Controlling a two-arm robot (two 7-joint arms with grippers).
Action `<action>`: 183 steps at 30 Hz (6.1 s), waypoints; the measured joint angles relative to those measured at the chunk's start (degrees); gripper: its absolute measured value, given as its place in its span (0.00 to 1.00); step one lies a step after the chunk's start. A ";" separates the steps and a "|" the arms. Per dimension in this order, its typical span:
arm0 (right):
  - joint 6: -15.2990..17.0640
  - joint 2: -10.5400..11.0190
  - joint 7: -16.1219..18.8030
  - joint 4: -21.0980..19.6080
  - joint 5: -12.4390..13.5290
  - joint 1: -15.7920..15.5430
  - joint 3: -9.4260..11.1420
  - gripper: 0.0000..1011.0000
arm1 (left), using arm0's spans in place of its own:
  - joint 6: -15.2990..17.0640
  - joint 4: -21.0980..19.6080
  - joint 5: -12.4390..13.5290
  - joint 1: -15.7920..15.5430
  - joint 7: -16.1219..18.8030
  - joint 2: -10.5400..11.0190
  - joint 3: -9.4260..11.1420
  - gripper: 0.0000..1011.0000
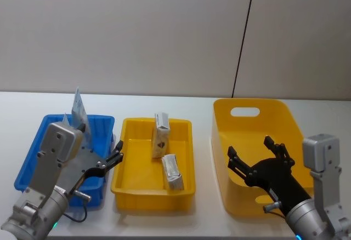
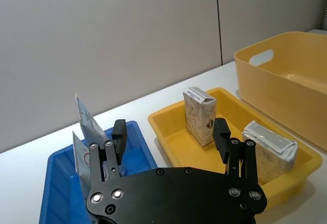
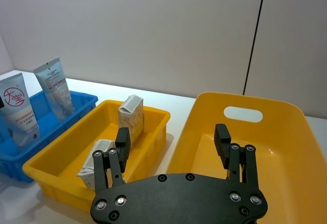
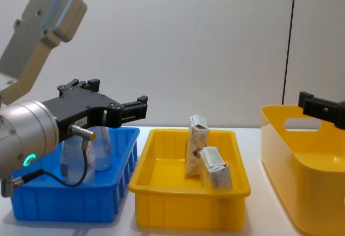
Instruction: Bimanual collaborative sorting of washing and personal care products
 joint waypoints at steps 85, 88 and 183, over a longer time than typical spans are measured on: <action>0.00 0.00 -0.01 0.00 0.00 0.00 0.00 0.99 | 6.80 8.75 -2.39 -5.06 2.59 -4.11 -6.51 0.99; 0.00 0.00 0.00 0.00 0.00 0.00 0.00 0.99 | 7.16 10.14 -2.80 -5.83 2.31 -4.71 -6.72 0.99; 0.00 0.00 0.00 0.00 0.00 0.00 0.00 0.99 | -1.13 11.26 -5.24 -8.91 -7.70 -10.83 -9.86 0.25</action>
